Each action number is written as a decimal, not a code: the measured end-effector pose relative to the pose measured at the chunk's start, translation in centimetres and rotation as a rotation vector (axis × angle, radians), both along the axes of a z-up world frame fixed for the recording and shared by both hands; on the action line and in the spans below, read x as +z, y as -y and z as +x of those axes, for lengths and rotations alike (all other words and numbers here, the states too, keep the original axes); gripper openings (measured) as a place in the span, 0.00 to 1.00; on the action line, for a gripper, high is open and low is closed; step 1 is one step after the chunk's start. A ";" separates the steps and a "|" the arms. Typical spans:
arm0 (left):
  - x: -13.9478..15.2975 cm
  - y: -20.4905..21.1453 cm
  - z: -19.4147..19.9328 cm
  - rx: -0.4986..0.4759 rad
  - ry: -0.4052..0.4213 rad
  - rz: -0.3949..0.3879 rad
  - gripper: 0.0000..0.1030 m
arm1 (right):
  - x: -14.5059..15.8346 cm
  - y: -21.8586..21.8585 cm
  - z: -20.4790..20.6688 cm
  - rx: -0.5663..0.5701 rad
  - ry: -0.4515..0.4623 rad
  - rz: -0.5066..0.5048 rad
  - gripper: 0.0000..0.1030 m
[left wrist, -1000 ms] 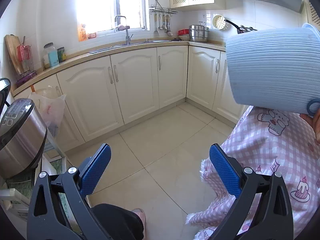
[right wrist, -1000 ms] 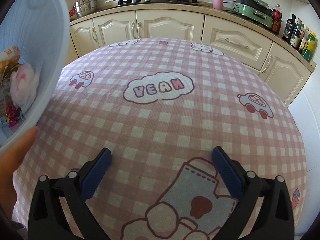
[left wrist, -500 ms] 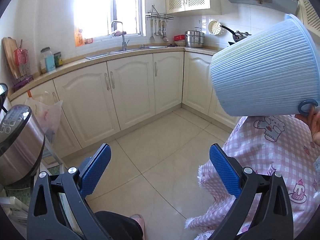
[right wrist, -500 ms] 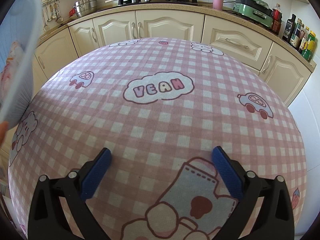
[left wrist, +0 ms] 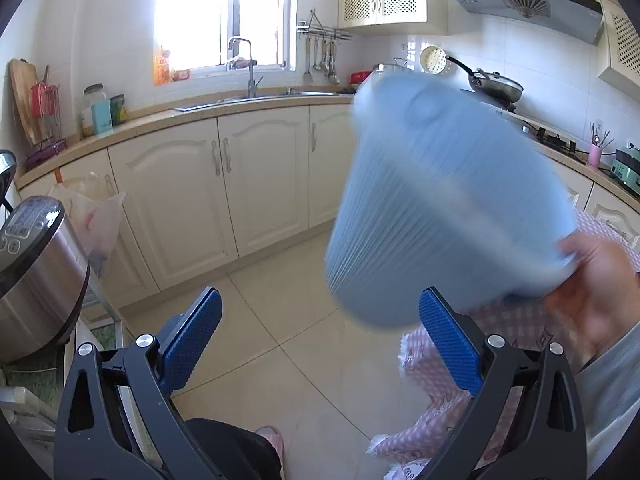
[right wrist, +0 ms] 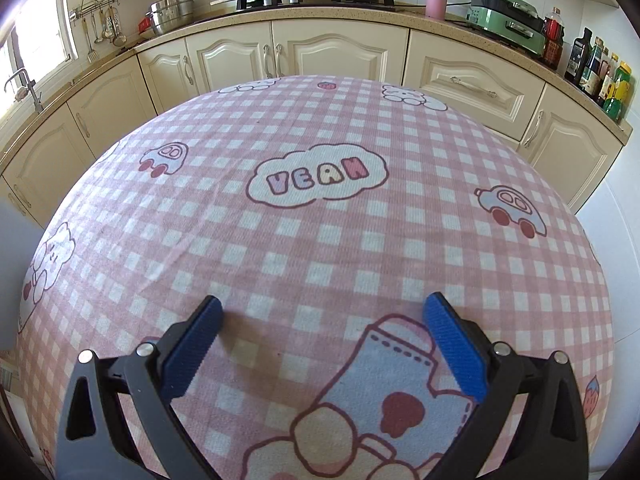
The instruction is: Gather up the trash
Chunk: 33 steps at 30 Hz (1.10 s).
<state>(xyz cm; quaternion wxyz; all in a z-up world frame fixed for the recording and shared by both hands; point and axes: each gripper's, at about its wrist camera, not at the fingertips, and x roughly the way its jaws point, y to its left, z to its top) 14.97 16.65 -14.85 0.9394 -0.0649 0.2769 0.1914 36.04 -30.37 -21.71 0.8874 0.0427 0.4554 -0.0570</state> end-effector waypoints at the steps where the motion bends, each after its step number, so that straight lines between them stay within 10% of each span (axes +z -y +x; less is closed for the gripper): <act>1: -0.2 -0.2 0.0 0.003 -0.007 -0.003 0.93 | 0.0 0.0 0.0 0.000 0.000 0.000 0.96; 33: -3.2 -1.1 0.7 0.010 -0.091 -0.009 0.93 | 0.0 0.0 0.0 0.000 0.000 0.000 0.96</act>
